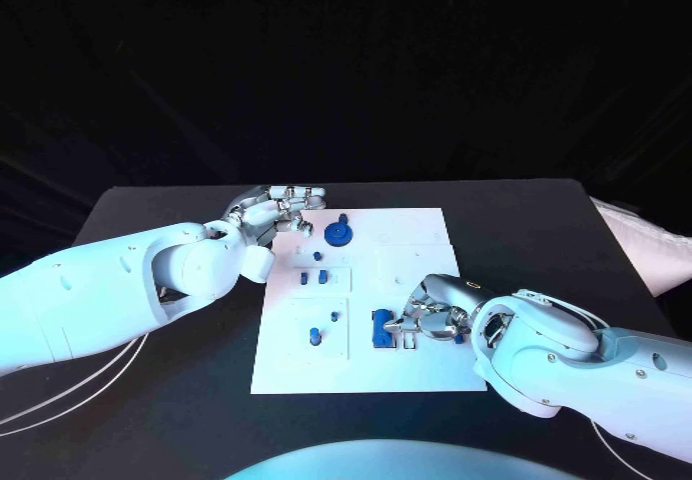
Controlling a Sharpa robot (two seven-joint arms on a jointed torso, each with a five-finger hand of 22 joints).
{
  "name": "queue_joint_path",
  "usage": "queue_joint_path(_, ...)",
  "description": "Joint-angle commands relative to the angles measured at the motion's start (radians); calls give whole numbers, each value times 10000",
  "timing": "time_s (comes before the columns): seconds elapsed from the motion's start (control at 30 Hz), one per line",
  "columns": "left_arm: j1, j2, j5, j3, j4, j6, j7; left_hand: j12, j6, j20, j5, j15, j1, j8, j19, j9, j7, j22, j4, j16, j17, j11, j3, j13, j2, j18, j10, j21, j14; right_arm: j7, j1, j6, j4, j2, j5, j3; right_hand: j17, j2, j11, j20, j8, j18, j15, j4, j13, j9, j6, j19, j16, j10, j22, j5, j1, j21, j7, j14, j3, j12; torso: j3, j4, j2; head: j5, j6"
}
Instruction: Assemble the parts on the task board
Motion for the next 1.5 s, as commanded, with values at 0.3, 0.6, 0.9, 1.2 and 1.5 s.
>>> queue_joint_path(0.3, -2, 30, 37, 6, -4, 258, 0, 41, -68, 29, 36, -20, -30, 67, -71, -12, 3, -37, 0, -13, -38, -23, -60, 13, 112, 175, -86, -96, -55, -12, -46, 428, -45, 247, -598, -7, 116, 30, -70, -63, 112, -101, -59, -699, 149, 155, 167, 49, 29, 106, 947, 39, 1158, 25, -79, 600, 203, 82, -5, 15, 2, -11, -46)
queue_joint_path(0.6, -5, 15, 37, 6, -10, 266, -17, 41, -68, 29, 36, -20, -30, 67, -71, -12, 3, -37, 0, -13, -38, -23, -60, 13, 112, 175, -86, -96, -55, 26, -72, 114, -46, 262, -743, -8, 197, 98, -92, -80, 161, -118, -76, -555, 305, 233, 252, 96, 79, 232, 1018, 321, 943, 64, -107, 618, 63, 243, 3, -5, -4, 17, -63)
queue_joint_path(0.9, -21, 4, 37, 5, -24, 285, -25, 41, -68, 29, 36, -20, -30, 67, -71, -12, 3, -37, 0, -13, -38, -23, -60, 13, 112, 175, -86, -96, -55, 637, -86, -730, 139, 94, -723, -5, 401, 117, -146, -109, 227, -158, -117, -486, 584, 319, 353, 203, 217, 411, 1181, 540, 898, 159, -174, 663, -47, 563, 6, -1, 1, 30, -52)
queue_joint_path(1.2, -34, -4, 37, 5, -29, 293, -30, 41, -68, 29, 36, -20, -30, 67, -71, -12, 3, -37, 0, -13, -38, -23, -60, 13, 112, 175, -86, -96, -55, 971, -87, 96, 156, 100, -682, -5, 450, 67, -183, -150, 258, -165, -154, -816, 686, 415, 369, 220, 245, 452, 1215, 169, 1400, 177, -207, 664, -35, 607, -1, -3, 2, 22, -58)
queue_joint_path(1.5, -37, -14, 37, 5, -21, 301, -48, 56, -79, 31, 39, -17, -26, 74, -88, -13, 4, -71, -2, -27, -75, -22, -69, 14, 123, 182, -102, -148, -75, 885, -88, 548, 37, 252, -756, -6, 486, 143, -192, -160, 265, -166, -161, -973, 737, 455, 374, 219, 265, 470, 1220, -39, 1623, 178, -215, 667, 28, 628, -11, 9, -1, 45, -86)
